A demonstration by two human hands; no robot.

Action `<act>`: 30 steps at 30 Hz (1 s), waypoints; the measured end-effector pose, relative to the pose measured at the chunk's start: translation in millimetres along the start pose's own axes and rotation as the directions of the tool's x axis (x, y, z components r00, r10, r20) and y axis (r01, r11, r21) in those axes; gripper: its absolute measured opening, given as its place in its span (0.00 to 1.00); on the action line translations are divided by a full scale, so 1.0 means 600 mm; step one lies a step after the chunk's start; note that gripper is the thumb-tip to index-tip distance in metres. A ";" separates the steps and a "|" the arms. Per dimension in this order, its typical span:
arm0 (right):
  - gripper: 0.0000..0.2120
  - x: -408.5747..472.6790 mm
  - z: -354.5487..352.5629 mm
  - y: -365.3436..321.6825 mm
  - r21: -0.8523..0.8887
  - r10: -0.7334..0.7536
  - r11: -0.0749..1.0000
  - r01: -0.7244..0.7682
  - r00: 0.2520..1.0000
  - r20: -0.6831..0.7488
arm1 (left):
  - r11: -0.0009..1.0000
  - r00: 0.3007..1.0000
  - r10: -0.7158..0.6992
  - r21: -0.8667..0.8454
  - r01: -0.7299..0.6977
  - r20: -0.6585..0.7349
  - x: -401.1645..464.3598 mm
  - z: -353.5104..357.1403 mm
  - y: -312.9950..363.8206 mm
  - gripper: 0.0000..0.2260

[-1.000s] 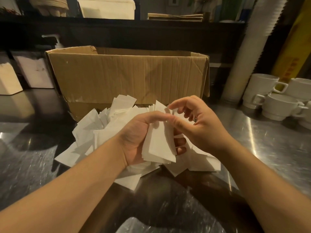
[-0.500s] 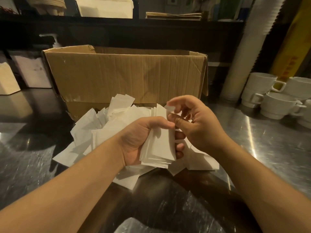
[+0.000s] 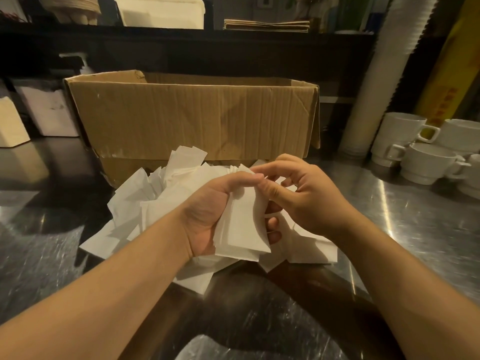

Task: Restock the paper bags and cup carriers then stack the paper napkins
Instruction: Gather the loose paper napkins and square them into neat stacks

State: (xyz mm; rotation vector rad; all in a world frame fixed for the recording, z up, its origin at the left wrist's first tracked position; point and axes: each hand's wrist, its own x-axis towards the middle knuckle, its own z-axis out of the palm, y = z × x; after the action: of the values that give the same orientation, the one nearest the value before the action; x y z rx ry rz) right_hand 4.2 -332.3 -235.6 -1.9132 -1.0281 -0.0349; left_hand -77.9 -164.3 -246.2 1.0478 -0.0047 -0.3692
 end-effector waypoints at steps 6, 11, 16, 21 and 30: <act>0.21 -0.009 -0.009 -0.003 0.063 -0.078 0.995 0.074 0.995 0.055 | 0.987 0.991 0.009 -0.155 -0.030 -0.134 0.001 0.002 0.009 0.28; 0.09 -0.001 -0.013 0.005 0.053 -0.115 0.992 0.117 0.992 -0.044 | 0.964 0.998 0.027 -0.262 -0.041 -0.057 -0.001 0.000 0.008 0.21; 0.02 0.020 -0.029 0.034 0.114 0.151 0.986 -0.120 0.932 -0.328 | 0.939 0.995 0.012 -0.342 -0.044 -0.096 -0.001 0.001 0.009 0.24; 0.05 0.029 -0.038 0.059 0.030 0.381 0.923 -0.383 0.904 -0.195 | 0.945 0.994 0.011 -0.325 -0.047 -0.113 -0.002 0.001 0.010 0.22; 0.10 0.033 -0.020 0.062 -0.221 0.502 0.843 -0.490 0.865 -0.004 | 0.935 0.990 0.001 -0.351 -0.051 -0.141 0.000 0.002 0.012 0.21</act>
State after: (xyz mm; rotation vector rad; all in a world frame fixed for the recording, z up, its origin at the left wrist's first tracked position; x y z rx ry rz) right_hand 46.3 -336.2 -247.1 -2.3428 -0.5461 0.2131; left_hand -76.1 -161.8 -239.5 0.7128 0.1677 -0.2591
